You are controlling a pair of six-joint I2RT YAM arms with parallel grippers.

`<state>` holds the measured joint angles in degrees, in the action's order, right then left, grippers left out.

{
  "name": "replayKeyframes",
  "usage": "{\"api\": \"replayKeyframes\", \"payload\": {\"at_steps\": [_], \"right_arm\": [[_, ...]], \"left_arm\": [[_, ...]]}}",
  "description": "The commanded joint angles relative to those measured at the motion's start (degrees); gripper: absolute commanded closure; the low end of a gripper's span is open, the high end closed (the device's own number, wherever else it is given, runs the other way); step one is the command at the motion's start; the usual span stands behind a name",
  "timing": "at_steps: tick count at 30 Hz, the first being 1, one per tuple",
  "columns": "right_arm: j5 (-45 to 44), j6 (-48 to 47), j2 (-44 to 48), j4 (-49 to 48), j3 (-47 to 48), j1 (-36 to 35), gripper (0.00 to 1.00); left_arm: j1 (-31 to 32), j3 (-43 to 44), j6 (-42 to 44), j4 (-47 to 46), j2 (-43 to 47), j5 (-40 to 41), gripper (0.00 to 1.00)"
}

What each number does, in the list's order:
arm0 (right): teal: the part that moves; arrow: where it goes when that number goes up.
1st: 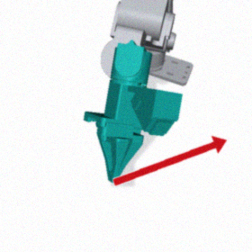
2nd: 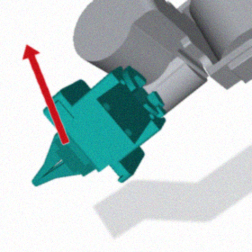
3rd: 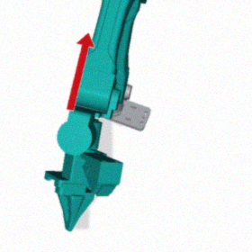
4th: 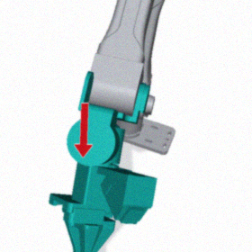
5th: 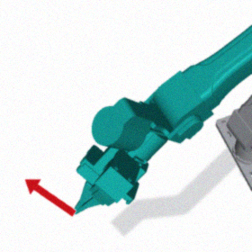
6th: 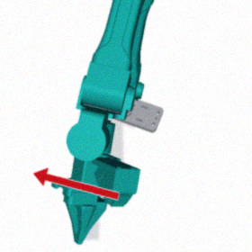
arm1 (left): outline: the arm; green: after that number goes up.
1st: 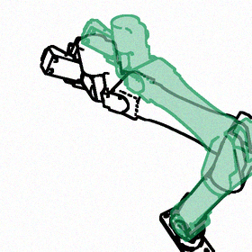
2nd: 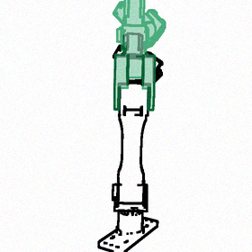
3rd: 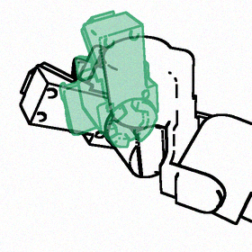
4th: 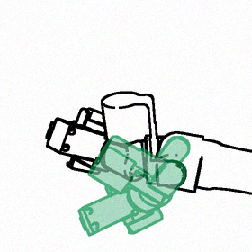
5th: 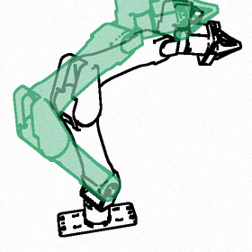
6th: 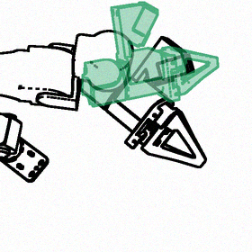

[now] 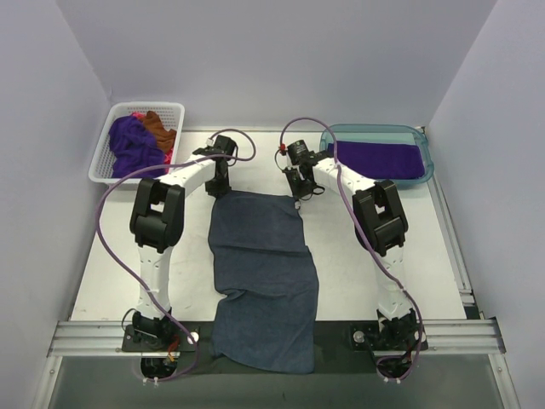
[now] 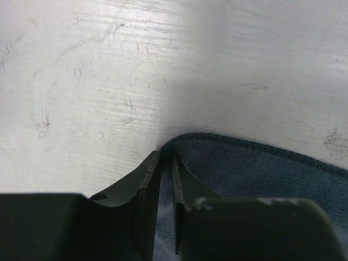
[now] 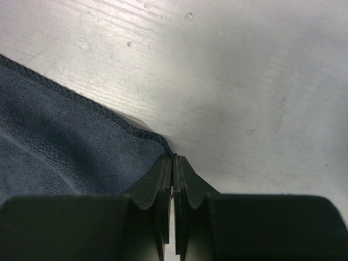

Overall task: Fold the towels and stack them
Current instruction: Fold the towel

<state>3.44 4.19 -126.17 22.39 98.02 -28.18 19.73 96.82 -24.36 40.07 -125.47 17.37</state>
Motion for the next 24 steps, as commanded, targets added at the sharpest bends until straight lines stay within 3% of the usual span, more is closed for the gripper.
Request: {"api": "replayKeyframes", "payload": {"at_steps": [1, 5, 7, 16, 24], "right_arm": [[-0.2, -0.6, 4.0, 1.8, -0.2, 0.0, 1.00], [-0.2, -0.6, 4.1, 1.7, -0.2, 0.0, 1.00], [-0.3, -0.6, 4.1, 1.6, -0.1, 0.0, 1.00], [-1.9, -3.0, 4.3, 1.3, 4.3, 0.6, 1.00], [-3.1, -6.7, 2.1, 0.0, 15.7, 3.3, 1.00]], "left_arm": [[0.1, -0.8, -1.0, 4.6, -4.5, -1.7, 0.78], [0.0, 0.0, -0.6, 4.6, -4.5, -1.6, 0.89], [0.0, 0.2, -0.1, 4.7, -4.5, -1.7, 1.00], [-1.6, 3.0, 2.2, 3.8, 0.3, -1.5, 1.00], [-5.0, 13.8, 3.9, 2.3, 2.4, -1.5, 1.00]]}}
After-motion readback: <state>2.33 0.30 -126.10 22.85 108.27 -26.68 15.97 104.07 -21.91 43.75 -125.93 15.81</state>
